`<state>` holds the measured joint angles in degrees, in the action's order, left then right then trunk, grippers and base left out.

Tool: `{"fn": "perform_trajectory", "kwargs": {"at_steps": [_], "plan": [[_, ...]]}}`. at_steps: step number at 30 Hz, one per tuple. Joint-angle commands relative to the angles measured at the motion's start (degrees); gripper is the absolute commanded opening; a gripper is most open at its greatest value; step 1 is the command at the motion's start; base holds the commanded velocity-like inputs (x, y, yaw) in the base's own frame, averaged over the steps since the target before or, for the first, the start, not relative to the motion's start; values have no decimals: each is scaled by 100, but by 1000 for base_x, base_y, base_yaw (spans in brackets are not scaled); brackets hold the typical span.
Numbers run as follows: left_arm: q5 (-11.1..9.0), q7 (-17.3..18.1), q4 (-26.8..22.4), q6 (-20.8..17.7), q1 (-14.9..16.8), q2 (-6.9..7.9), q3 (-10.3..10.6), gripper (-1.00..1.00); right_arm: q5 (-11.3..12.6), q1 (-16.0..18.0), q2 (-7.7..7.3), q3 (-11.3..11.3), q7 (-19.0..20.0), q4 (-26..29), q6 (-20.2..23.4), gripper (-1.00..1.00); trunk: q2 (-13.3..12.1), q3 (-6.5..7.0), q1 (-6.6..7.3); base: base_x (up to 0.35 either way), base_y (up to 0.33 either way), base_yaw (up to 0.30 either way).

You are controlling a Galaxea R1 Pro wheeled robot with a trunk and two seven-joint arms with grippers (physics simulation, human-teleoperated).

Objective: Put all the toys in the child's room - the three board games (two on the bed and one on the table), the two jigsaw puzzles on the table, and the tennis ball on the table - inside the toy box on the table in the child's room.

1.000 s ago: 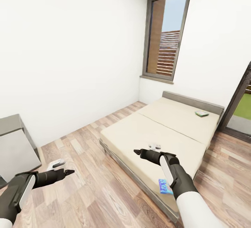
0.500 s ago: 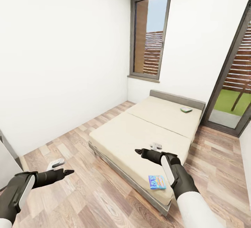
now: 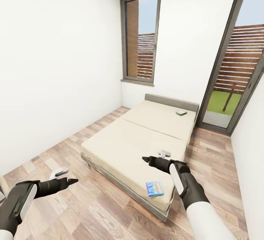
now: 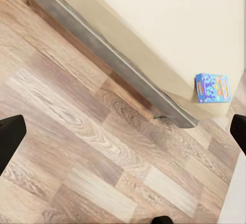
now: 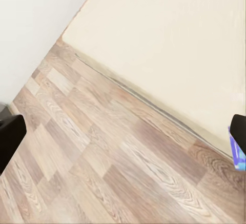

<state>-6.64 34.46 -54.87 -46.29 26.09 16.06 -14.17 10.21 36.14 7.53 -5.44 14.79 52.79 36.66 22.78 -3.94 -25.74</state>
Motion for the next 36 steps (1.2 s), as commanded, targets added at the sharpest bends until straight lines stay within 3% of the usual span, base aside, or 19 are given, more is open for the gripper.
{"fn": "perform_trajectory", "kwargs": {"at_steps": [1, 13, 29, 36], "plan": [[-49, -9, -4, -47, 3, 2, -6, 100, 2, 7, 7, -26, 25, 3, 34, 100, 14, -14, -4, 0, 79, -246], [-46, -17, -6, -35, 2, -1, -9, 100, 13, 7, 3, -30, 36, -20, 34, 100, 14, -14, -4, 0, 199, -246], [-49, -13, -6, -30, 2, -3, -6, 100, 16, 7, 3, -35, 33, -23, 34, 100, 14, -14, -4, 0, 31, -247], [-49, -11, -7, -46, 1, 1, -6, 100, 15, 7, 9, -28, 36, -23, 34, 100, 14, -14, -4, 0, 182, -247]]}}
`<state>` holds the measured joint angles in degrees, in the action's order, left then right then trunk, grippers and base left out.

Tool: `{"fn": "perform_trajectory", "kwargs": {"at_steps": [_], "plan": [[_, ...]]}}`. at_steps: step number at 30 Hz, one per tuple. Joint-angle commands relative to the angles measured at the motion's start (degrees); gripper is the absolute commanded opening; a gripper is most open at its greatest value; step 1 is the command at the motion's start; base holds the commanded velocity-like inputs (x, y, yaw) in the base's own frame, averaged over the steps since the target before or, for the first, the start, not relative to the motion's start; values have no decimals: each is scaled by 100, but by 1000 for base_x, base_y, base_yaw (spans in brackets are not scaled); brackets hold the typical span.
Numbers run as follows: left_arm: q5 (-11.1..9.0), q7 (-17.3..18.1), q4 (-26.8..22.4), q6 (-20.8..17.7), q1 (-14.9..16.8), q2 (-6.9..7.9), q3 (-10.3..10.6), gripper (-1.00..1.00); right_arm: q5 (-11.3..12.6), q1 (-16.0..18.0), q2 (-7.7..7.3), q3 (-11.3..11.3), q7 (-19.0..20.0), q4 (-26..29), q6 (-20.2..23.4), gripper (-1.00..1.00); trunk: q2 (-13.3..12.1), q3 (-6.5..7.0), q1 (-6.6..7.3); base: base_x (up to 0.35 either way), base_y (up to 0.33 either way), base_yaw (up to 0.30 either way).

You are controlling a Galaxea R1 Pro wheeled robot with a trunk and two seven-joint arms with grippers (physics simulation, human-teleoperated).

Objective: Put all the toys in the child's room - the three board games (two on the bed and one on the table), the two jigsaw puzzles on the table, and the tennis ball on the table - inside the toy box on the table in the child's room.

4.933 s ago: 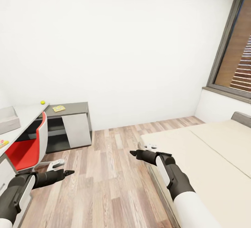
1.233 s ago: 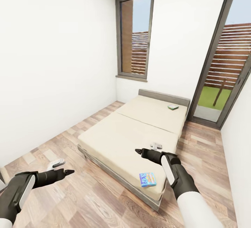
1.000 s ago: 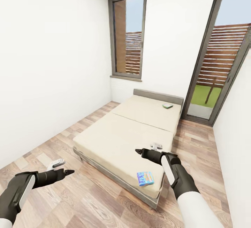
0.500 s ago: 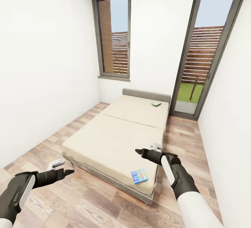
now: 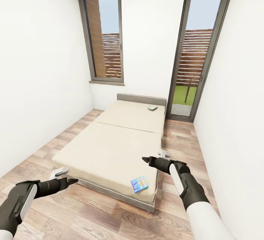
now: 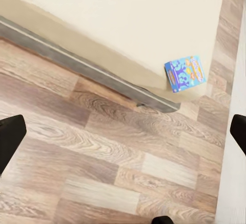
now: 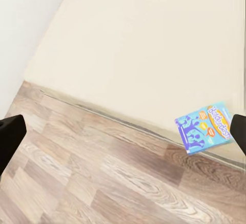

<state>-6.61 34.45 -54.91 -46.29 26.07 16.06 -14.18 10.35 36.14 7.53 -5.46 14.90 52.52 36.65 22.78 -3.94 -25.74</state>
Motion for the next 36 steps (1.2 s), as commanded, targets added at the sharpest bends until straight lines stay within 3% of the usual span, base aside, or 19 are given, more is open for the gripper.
{"fn": "perform_trajectory", "kwargs": {"at_steps": [1, 26, 36], "plan": [[-51, -10, -2, -45, 3, 2, -6, 100, -1, 7, 9, -26, 26, 3, 35, 100, 13, -14, -4, 0, 136, -247], [-59, -9, -2, -47, 5, -14, -3, 100, 120, 7, 3, -29, 30, 3, 35, 100, 13, -14, -4, 0, 21, -247], [-53, -9, -1, -67, 3, -17, 3, 100, 119, 7, 9, -26, 16, 2, 35, 100, 13, -21, -4, 0, 165, -247]]}}
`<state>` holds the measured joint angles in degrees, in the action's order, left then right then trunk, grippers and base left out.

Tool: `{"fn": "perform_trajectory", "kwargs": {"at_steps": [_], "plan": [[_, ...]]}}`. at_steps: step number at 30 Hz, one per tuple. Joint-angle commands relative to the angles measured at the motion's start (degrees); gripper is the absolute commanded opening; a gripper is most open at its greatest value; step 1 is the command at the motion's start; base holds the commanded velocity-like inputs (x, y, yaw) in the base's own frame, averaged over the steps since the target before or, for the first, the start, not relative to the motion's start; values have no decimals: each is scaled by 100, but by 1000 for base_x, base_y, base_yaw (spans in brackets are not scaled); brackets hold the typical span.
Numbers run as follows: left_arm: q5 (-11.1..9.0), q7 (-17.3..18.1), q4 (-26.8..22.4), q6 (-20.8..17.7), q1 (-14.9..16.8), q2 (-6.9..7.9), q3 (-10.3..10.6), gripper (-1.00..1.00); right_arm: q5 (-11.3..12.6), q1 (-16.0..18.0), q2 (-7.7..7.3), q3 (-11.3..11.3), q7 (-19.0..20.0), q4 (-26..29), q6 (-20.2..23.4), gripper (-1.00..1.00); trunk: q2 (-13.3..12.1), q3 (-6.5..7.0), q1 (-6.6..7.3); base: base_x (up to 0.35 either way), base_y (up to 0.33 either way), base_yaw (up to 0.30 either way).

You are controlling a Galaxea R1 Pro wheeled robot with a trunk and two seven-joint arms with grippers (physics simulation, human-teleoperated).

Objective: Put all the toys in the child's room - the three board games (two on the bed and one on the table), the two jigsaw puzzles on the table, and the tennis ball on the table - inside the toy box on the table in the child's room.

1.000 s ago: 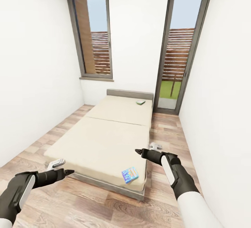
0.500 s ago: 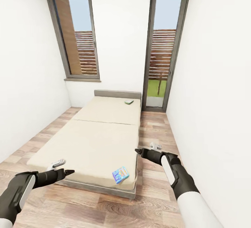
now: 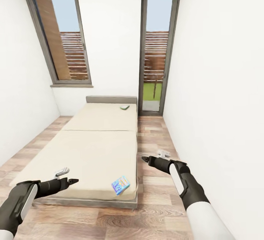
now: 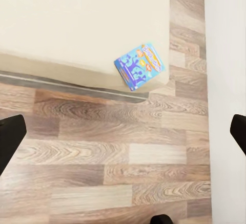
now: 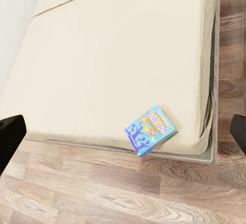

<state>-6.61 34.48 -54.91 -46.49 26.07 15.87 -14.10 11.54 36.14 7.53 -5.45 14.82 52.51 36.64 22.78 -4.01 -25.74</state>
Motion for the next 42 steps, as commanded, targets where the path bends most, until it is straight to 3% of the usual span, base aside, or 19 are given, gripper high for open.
{"fn": "perform_trajectory", "kwargs": {"at_steps": [1, 21, 32, 42], "plan": [[-53, -11, -2, -48, 3, 4, -7, 100, 1, 7, 9, -27, 23, 2, 36, 100, 14, -16, -4, 0, 252, -247], [-56, -11, -2, -44, 3, 12, -14, 100, 1, 7, 18, -26, 21, -3, 36, 100, 14, -88, -4, 0, 134, -228], [-55, -11, -3, -46, 3, 12, -14, 100, -2, 7, 24, -20, 23, 5, 31, 100, 14, -112, -4, 45, 139, -37], [-53, -11, -1, -44, 3, 12, -14, 100, -11, 7, 50, -10, 26, 5, 20, 100, 14, -44, -4, 91, 34, -2]]}}
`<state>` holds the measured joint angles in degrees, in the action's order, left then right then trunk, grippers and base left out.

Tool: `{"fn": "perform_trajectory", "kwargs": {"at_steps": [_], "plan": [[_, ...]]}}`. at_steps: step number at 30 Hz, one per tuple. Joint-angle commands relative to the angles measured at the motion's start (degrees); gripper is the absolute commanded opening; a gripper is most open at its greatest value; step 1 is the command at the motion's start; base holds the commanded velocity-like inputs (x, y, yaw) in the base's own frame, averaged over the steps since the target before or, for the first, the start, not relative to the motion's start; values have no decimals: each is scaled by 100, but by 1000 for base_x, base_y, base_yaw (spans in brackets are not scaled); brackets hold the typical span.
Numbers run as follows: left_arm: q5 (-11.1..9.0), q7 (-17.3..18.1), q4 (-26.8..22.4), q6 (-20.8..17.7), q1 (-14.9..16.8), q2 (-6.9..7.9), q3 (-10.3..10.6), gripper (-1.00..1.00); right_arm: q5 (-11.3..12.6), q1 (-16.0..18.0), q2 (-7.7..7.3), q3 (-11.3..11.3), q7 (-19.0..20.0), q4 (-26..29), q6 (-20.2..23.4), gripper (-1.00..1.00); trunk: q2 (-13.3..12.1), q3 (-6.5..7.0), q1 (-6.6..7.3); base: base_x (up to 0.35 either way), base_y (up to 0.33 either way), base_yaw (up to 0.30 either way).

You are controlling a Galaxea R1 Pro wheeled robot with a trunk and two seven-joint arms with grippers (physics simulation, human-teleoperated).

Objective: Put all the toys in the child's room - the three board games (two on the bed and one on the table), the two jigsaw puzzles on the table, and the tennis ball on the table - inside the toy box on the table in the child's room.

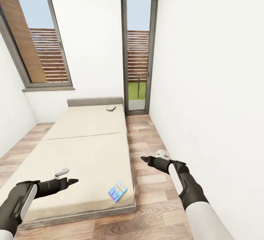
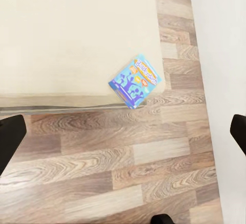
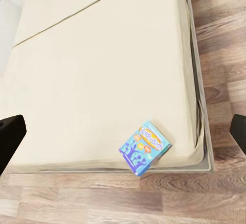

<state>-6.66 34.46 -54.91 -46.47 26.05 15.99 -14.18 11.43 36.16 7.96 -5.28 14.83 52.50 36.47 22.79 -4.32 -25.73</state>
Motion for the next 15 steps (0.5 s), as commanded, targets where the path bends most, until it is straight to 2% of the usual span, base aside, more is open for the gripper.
{"fn": "perform_trajectory", "kwargs": {"at_steps": [1, 7, 15], "plan": [[-47, -10, 1, -48, 5, 1, -5, 100, 1, 6, 8, -26, 25, 5, 36, 100, 12, -5, -5, 135, 116, 0], [-54, -10, 0, -37, 5, -4, -6, 100, 0, 6, 0, -27, 28, 9, 36, 100, 12, 12, -5, 147, 71, 0], [-55, -10, -2, -37, 5, -7, -9, 100, -2, 6, 12, -16, 20, 9, 37, 100, 12, 15, -5, 111, -71, 0]]}}
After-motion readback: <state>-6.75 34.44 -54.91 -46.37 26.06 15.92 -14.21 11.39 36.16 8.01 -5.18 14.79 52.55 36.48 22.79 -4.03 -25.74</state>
